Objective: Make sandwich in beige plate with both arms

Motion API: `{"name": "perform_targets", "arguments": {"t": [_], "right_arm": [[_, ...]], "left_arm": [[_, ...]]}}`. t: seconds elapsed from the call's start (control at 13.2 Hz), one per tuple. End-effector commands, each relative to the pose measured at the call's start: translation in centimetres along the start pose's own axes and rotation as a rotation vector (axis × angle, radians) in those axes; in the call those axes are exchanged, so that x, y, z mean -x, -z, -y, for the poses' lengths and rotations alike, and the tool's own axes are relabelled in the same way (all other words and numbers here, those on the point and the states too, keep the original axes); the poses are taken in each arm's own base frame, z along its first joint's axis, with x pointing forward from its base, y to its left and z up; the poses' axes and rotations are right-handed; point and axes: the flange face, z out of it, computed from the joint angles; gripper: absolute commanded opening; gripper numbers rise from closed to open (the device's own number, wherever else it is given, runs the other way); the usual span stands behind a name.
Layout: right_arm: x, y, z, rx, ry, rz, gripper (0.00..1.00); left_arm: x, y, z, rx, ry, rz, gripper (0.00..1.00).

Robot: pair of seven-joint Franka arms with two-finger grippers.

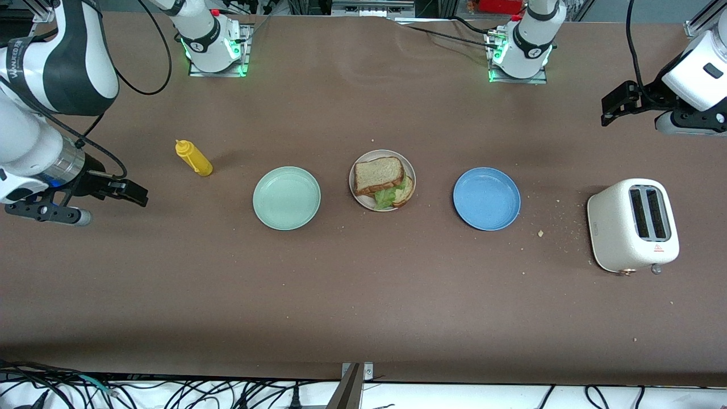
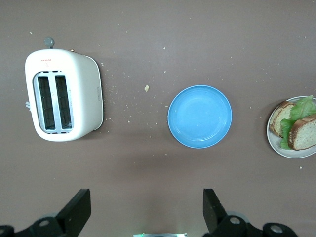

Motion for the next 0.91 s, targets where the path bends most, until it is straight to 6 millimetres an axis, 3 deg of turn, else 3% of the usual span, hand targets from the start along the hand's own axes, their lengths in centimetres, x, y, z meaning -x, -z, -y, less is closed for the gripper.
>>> {"name": "perform_targets", "arguments": {"t": [0.0,0.68,0.83], "right_arm": [[0.4,-0.1,0.1,0.028,0.008,-0.017,0.99],[-0.5,2.4,0.7,0.014,0.005,-0.046,1.00],[-0.7,2.1,0.9,0.020,0.003,-0.027,1.00]], "left_arm": [[0.7,2.1,0.3,0.029,-0.013,-0.021,1.00],[1.0,1.9,0.2,0.022,-0.018,0.008,1.00],[0.9,1.6,0.5,0.026,-0.011,0.020,1.00]]}}
